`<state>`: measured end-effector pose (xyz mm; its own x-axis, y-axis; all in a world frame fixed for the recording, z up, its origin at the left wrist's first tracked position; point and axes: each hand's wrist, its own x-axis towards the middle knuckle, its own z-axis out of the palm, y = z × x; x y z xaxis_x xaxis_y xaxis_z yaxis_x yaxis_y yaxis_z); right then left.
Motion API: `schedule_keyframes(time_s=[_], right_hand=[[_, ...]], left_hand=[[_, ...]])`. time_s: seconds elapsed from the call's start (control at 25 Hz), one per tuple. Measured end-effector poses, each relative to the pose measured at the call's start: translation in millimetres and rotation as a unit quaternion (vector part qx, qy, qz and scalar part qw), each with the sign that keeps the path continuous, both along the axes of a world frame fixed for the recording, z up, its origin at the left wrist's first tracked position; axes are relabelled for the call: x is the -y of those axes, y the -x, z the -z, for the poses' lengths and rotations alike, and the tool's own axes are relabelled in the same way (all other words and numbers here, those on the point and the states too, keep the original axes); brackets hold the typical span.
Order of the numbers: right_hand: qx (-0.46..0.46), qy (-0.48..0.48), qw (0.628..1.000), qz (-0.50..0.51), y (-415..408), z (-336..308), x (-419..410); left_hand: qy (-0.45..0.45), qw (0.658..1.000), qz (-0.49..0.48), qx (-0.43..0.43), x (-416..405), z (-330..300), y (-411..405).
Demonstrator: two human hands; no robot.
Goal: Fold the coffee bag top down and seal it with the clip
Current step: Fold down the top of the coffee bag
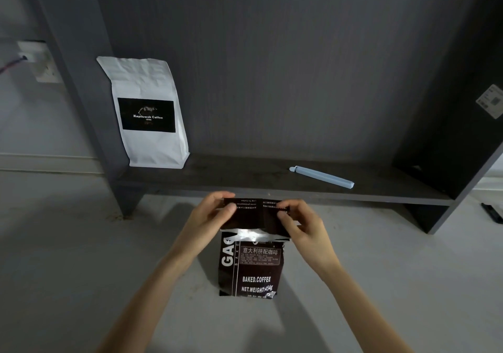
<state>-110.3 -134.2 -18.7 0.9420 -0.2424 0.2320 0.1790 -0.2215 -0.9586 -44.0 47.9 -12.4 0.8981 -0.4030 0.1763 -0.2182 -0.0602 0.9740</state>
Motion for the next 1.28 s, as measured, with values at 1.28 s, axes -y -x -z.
schedule_keyframes(time_s=[1.28], right_hand=[[-0.038,-0.063,0.997,0.025,4,43,5]], left_hand=[[-0.023,0.998,0.016,-0.061,-8,40,4]])
